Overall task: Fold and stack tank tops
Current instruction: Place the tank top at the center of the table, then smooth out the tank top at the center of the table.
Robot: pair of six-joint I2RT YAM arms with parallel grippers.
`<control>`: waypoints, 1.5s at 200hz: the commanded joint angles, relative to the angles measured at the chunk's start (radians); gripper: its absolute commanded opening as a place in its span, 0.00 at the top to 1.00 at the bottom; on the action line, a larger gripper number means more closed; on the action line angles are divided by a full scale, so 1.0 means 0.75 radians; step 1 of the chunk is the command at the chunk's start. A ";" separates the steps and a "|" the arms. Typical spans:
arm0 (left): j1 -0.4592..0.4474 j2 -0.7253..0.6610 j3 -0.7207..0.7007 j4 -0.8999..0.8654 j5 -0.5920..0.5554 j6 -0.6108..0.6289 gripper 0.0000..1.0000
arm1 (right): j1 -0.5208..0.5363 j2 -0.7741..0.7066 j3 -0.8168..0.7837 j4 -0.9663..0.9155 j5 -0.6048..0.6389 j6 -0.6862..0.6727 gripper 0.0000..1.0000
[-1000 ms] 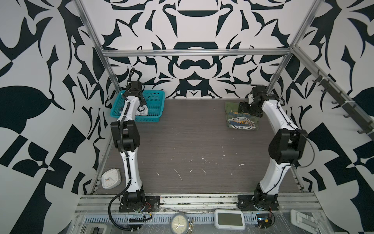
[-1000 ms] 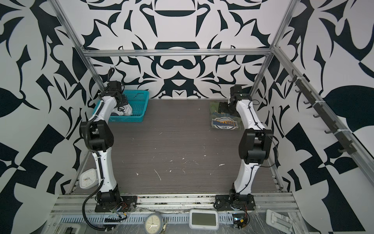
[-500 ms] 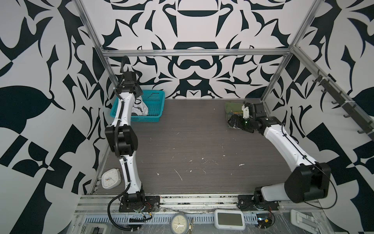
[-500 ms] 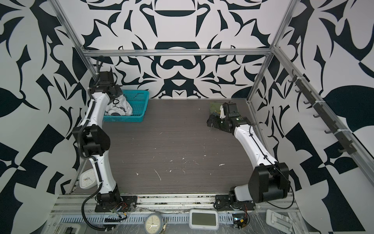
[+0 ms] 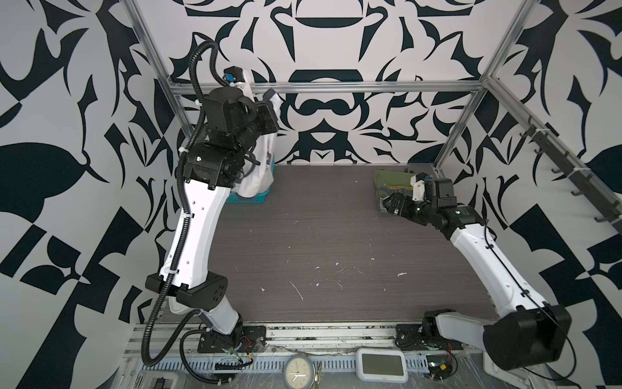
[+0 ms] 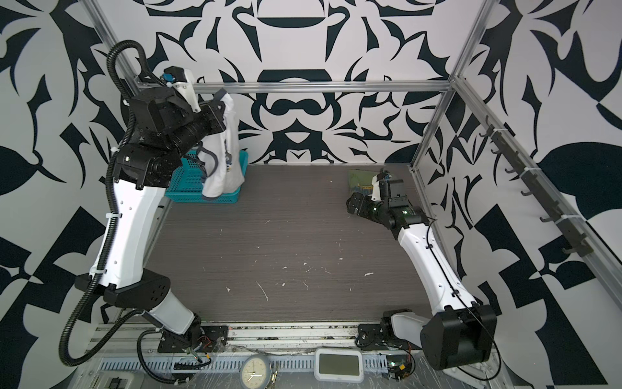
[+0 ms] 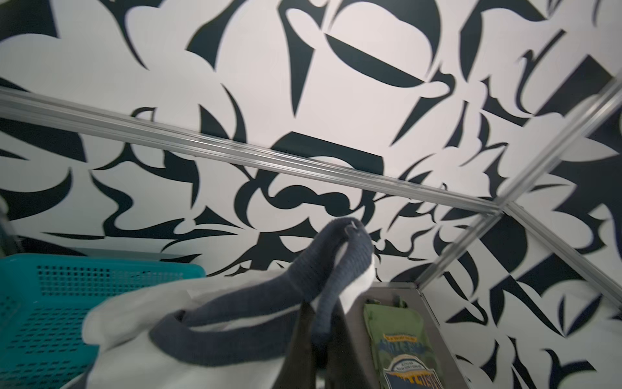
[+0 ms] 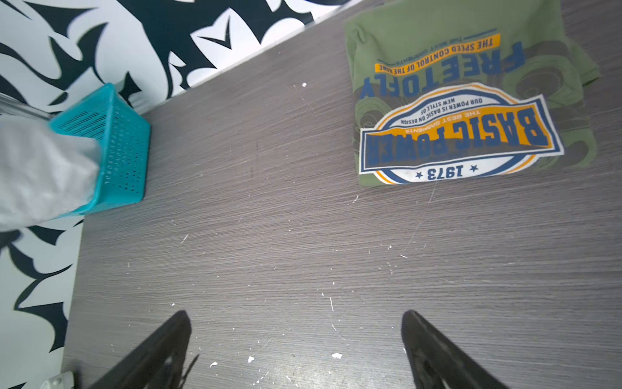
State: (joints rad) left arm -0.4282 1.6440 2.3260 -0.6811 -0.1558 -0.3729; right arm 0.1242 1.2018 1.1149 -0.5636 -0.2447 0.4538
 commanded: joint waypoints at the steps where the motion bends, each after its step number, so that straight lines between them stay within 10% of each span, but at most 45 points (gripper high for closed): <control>1: -0.117 -0.050 -0.012 -0.013 0.014 0.027 1.00 | 0.000 -0.064 0.000 0.033 -0.032 0.013 0.00; 45: -0.306 -0.189 -0.254 0.081 0.022 0.006 1.00 | 0.000 -0.083 -0.035 0.074 -0.089 0.016 0.01; 177: -0.151 -0.549 -2.033 0.247 -0.115 -0.494 1.00 | 0.233 0.351 -0.192 0.200 -0.087 0.058 0.09; 249: -0.091 -0.577 -2.118 0.299 -0.138 -0.502 1.00 | 0.385 0.559 -0.105 0.231 -0.152 0.109 0.42; 300: -0.036 -0.573 -2.030 0.301 -0.145 -0.457 1.00 | 0.424 0.474 -0.053 0.157 -0.050 0.087 1.00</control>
State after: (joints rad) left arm -0.4767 1.2171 0.7624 -0.4637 -0.2485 -0.7288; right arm 0.4339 1.6272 1.0077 -0.4042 -0.3355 0.5404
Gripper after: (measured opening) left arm 0.064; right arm 0.042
